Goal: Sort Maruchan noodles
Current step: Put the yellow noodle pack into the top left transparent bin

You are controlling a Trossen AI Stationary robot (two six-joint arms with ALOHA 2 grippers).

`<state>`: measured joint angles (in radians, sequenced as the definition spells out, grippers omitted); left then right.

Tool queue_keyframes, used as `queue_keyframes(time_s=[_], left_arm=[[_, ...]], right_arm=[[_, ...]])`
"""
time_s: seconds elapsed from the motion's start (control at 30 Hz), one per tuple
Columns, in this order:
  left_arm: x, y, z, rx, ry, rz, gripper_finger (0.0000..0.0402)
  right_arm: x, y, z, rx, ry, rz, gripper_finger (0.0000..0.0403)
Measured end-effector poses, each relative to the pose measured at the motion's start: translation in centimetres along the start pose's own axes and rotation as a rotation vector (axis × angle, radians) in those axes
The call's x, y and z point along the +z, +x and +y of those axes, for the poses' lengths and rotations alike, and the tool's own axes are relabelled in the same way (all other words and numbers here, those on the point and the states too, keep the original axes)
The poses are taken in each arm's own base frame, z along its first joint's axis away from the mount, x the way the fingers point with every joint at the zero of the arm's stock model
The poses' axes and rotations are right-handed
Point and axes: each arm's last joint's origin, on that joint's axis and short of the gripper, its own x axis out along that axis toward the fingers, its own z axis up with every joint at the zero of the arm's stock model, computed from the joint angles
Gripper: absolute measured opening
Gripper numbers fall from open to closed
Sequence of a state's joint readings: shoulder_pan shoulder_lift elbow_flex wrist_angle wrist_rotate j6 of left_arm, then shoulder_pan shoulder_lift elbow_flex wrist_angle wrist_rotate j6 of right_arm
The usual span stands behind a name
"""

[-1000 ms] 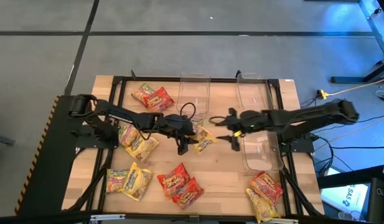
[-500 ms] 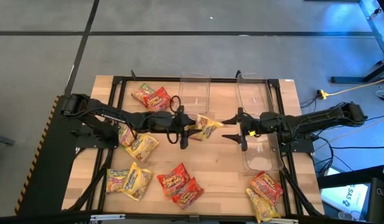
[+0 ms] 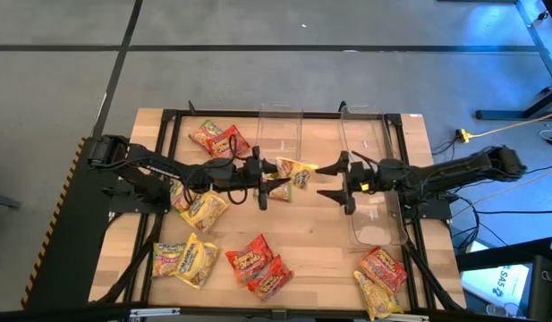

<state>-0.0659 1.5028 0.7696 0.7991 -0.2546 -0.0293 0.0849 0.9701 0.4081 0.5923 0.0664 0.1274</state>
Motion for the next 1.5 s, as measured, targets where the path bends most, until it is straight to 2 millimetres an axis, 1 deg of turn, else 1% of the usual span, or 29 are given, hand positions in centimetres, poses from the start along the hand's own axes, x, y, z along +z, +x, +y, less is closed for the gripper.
queue_keyframes(time_s=[0.13, 0.2, 0.27, 0.33, 0.47, 0.57, 0.67, 0.77, 0.87, 1.2, 1.3, 1.4, 1.5], left_arm=[[0.1, 0.0, 0.0, 0.007, 0.013, -0.007, 0.0128], [0.1, 0.0, 0.0, 0.016, 0.016, -0.013, 0.0128], [0.2, 0.0, 0.0, 0.018, 0.025, -0.023, 0.0128], [0.4, 0.0, 0.0, 0.018, 0.028, -0.04, 0.0128], [0.5, 0.0, 0.0, 0.013, 0.028, -0.048, 0.0128], [0.5, -0.1, -0.3, 0.0, 0.027, -0.049, 0.0128], [0.5, -0.1, -0.5, -0.011, 0.027, -0.052, 0.0128], [0.7, -0.2, -0.6, -0.015, 0.023, -0.067, 0.0128], [0.9, -0.2, -0.7, -0.05, 0.019, -0.085, 0.0132], [0.9, -0.2, -0.7, -0.051, 0.014, -0.089, 0.0144], [0.9, -0.2, -0.7, -0.05, 0.014, -0.091, 0.0145], [0.9, -0.2, -0.7, -0.05, 0.015, -0.09, 0.0146], [0.8, -0.2, -0.7, -0.049, 0.02, -0.072, 0.0147]], right_arm=[[0.3, 1.4, -0.2, -0.119, 0.046, 0.0, 0.0338], [0.3, 2.1, -0.1, -0.104, 0.03, 0.0, 0.0356], [0.6, 2.9, 0.1, -0.044, 0.004, -0.014, 0.0367], [0.9, 3.6, 0.3, -0.029, 0.0, -0.02, 0.0371], [1.2, 4.8, 0.2, -0.103, -0.026, -0.014, 0.0368], [2.0, 5.4, 0.2, -0.123, -0.044, -0.037, 0.0361], [2.3, 5.7, 0.3, -0.112, -0.075, -0.039, 0.0351], [2.7, 5.8, 0.5, -0.067, -0.093, -0.048, 0.0334], [2.7, 6.0, 0.6, -0.054, -0.109, -0.041, 0.0307], [2.3, 6.3, 0.5, -0.054, -0.135, -0.029, 0.0166], [2.3, 6.3, 0.6, -0.052, -0.155, -0.03, 0.0133], [2.3, 6.2, 0.6, -0.049, -0.163, -0.031, 0.0114], [2.2, 6.2, 0.6, -0.048, -0.174, -0.025, 0.0112]])
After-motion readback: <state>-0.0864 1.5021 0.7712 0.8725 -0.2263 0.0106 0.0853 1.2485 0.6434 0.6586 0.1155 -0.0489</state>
